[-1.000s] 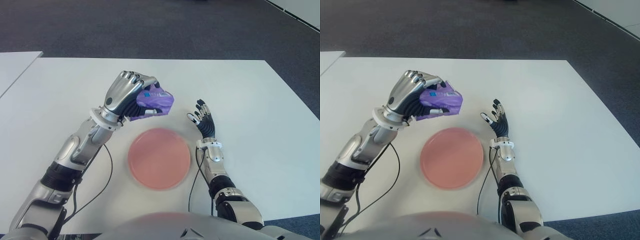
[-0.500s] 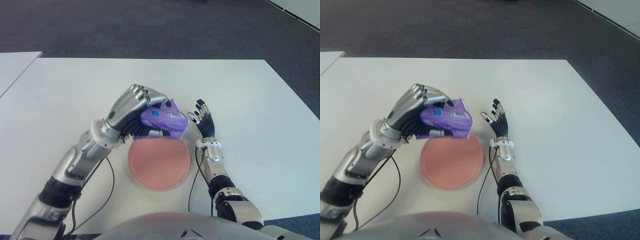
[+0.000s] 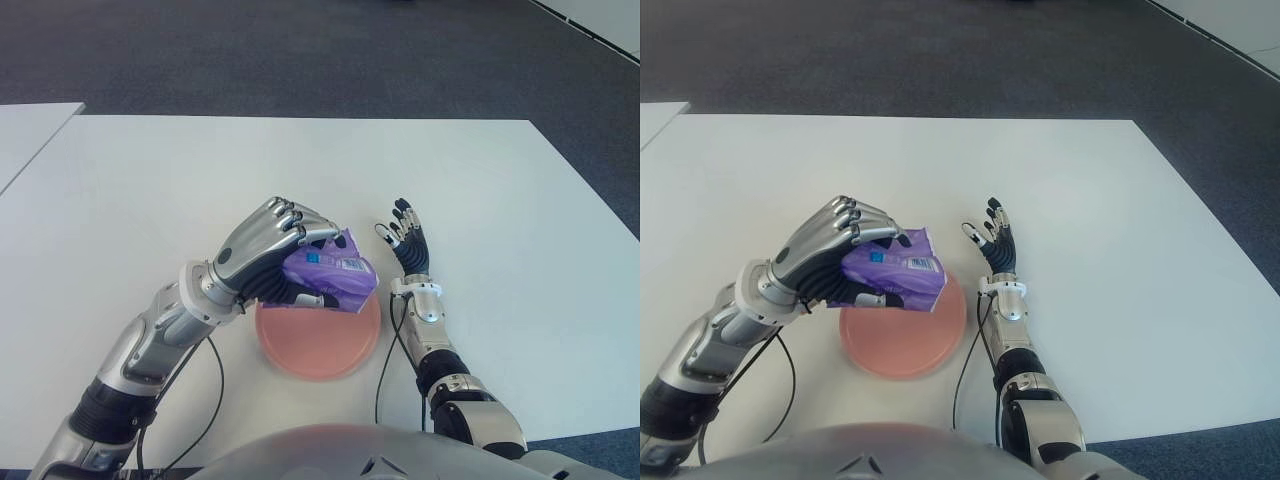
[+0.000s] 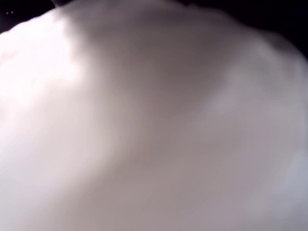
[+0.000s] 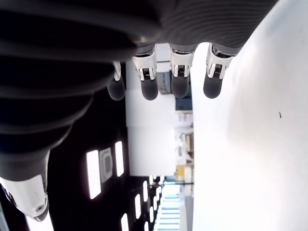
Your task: Put the tissue paper into the plate.
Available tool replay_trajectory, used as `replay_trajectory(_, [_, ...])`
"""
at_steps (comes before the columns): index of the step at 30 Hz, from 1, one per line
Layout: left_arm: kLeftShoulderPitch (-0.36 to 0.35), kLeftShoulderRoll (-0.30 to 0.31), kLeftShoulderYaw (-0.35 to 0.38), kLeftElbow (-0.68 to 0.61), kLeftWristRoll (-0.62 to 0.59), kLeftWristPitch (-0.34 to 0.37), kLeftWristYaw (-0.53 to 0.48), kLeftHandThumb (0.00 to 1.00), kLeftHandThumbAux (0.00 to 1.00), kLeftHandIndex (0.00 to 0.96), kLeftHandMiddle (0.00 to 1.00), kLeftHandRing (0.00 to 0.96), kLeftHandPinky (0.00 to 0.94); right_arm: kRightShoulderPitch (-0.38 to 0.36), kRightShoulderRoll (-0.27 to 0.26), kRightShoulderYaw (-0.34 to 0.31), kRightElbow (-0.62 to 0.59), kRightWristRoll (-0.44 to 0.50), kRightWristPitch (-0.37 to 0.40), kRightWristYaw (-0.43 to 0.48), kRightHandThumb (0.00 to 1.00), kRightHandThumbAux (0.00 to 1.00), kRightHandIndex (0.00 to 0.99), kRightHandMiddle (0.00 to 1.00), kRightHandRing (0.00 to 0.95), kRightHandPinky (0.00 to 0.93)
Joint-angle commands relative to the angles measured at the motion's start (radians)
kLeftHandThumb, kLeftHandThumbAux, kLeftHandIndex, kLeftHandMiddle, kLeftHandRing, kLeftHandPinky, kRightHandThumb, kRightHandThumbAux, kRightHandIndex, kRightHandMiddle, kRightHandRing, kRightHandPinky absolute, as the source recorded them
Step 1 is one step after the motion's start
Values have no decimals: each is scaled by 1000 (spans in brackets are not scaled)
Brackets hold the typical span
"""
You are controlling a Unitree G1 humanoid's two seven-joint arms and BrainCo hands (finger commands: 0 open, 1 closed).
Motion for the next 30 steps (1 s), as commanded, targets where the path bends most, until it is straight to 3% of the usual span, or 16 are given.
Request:
replay_trajectory(1, [18,-2,18,1,20,-31,-17,750,695,443,845,845,841,103,15,10,73,-8,101,-5,0,594,0,0,0,0])
replay_trajectory(11, [63,-16,4,120,115,-157,35,749,695,443,847,845,820,114,19,16,33,-7,153,-26,0,603,0,0,0,0])
replay_trajectory(17, [45,-34,10,199,166,-216,77,748,696,443,847,844,820,121,18,23,20,-9,156,-32,0,602,0,0,0,0])
replay_trajectory(30, [24,-64,8,311,326,-255,213,746,696,444,844,843,826,131,16,27,2,-1,169,-18,0,607,0,0,0,0])
